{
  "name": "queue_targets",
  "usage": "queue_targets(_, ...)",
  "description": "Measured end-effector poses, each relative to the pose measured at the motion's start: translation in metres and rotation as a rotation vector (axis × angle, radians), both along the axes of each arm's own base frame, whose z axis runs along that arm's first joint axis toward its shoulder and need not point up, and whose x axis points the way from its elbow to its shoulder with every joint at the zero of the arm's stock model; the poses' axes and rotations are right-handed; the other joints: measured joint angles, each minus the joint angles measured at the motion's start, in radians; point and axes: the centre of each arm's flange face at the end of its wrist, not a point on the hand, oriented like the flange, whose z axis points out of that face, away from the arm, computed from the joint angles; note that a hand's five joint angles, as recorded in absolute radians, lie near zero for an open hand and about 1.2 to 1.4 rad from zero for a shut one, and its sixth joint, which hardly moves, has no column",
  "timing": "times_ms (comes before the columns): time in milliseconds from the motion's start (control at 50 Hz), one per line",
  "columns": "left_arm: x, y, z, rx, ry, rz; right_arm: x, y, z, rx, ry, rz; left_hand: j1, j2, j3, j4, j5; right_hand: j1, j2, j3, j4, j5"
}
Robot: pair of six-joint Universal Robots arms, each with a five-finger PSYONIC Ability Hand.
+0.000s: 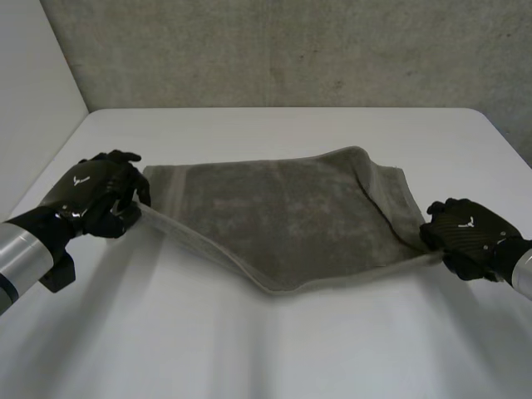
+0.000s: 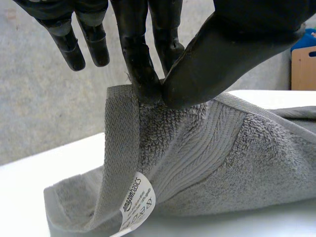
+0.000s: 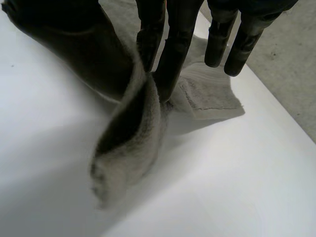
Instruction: Fold the towel.
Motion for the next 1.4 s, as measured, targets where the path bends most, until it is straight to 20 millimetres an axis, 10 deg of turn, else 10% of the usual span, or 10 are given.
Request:
queue_targets(600,0.018,-0.012,-0.004,0.017,0.001,0.072,-0.004,-0.008,-0.015,-0.068,0.030,-0.006,0.000,0.000,0.000,0.000,0.000,0.077,0.064,0.000,0.000,0.079)
queue_targets(1200,0.019,-0.009,-0.008,0.039,0.011,0.062,-0.019,-0.014,-0.014,-0.088,0.076,-0.087,0.000,0.000,0.000,0.000,0.000,-0.911,-0.940,0.000,0.000,-0.979)
queue_targets(1400,0.019,-0.009,-0.008,0.042,0.012,0.061,-0.025,-0.013,-0.017,-0.088,0.128,-0.160,0.000,0.000,0.000,0.000,0.000,-0.962,-0.977,0.000,0.000,-0.992)
